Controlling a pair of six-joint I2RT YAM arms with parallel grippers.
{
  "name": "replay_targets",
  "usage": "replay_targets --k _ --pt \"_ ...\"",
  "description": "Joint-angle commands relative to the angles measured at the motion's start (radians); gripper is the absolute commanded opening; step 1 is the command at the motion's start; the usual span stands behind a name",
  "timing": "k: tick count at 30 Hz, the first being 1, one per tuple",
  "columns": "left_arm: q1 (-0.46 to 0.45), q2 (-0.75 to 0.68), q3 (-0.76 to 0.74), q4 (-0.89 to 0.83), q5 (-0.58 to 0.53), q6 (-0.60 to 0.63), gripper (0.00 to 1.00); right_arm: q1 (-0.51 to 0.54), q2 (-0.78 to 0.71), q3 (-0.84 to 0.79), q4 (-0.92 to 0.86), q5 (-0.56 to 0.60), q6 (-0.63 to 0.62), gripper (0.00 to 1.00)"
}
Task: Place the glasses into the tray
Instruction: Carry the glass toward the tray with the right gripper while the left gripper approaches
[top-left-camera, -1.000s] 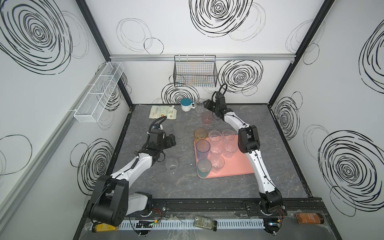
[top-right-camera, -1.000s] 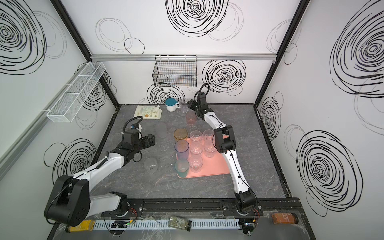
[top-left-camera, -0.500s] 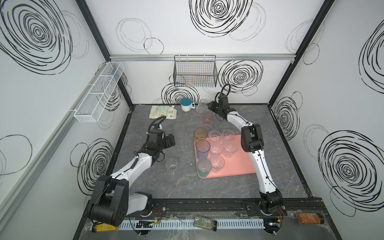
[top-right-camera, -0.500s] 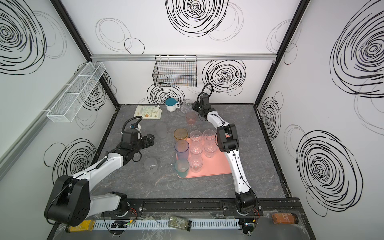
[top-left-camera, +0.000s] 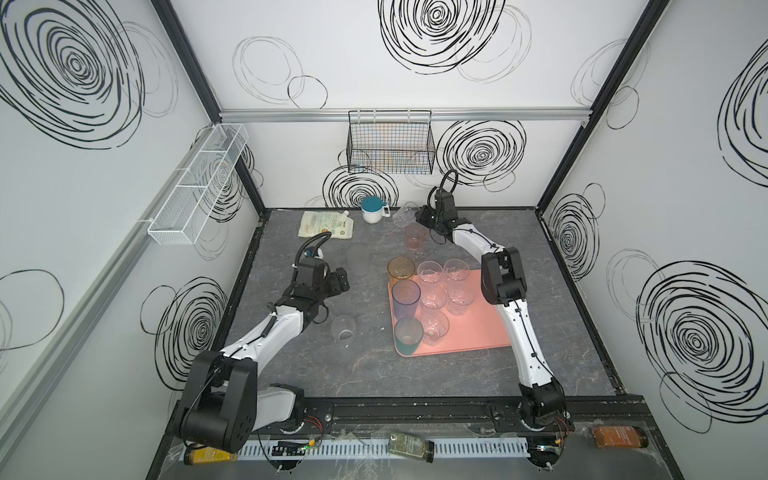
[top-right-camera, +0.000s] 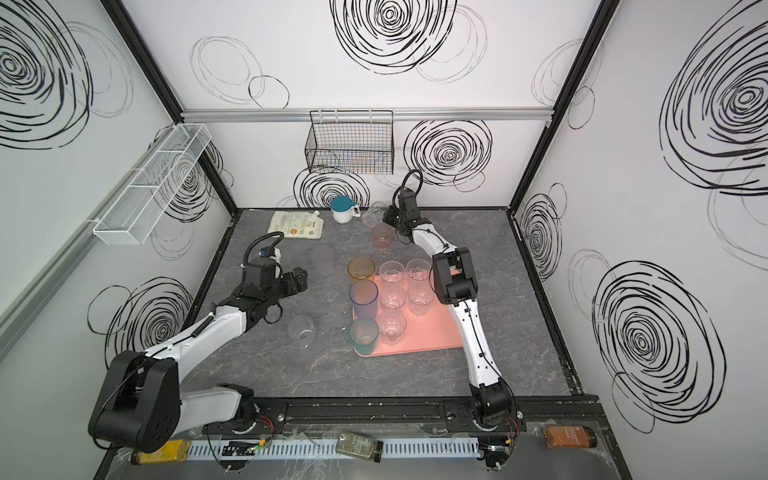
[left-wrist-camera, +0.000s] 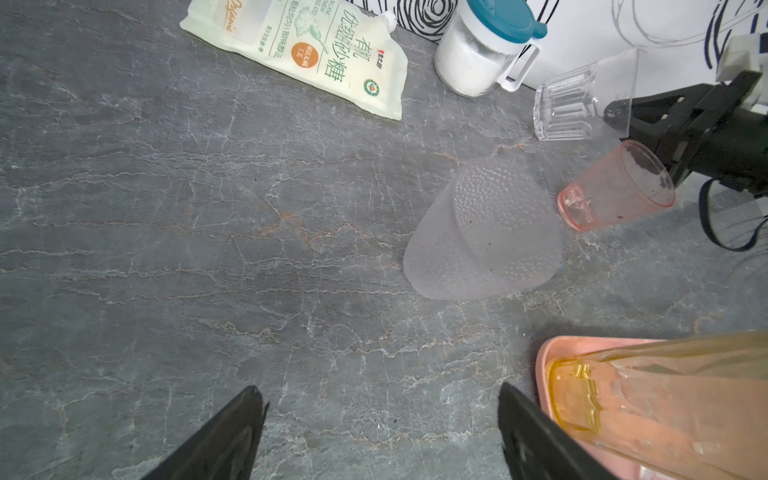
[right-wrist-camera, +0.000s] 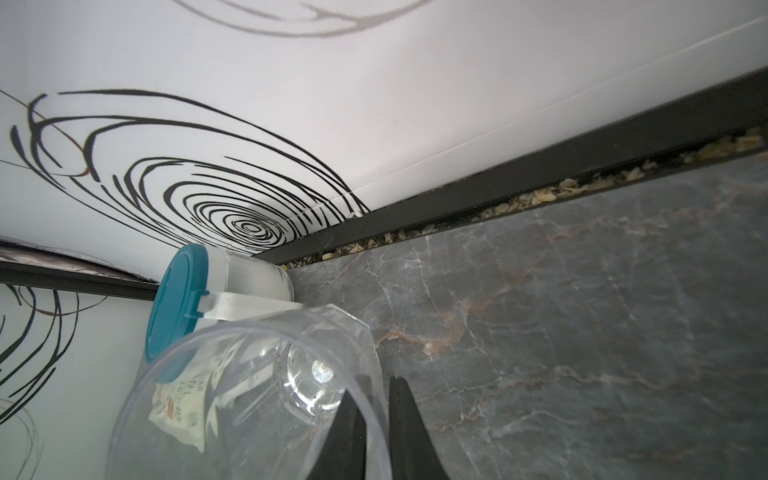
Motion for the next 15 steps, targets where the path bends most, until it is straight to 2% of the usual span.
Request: replay_targets --k 1,8,15 --pt "0.009 -0.018 0.014 0.021 -0.014 0.010 0.91 -0.003 -0.054 -0.049 0.050 -0.028 0.009 0.10" --pt "0.006 -0.036 0.010 0.026 -0.020 0.001 0.91 -0.025 -0.269 -0.283 0.174 -0.052 0.032 0.04" --pt "-0.008 -0.093 -0.001 0.024 -0.055 -0.004 0.91 -0.066 -0.439 -0.454 0.206 -0.044 0.035 0.02"
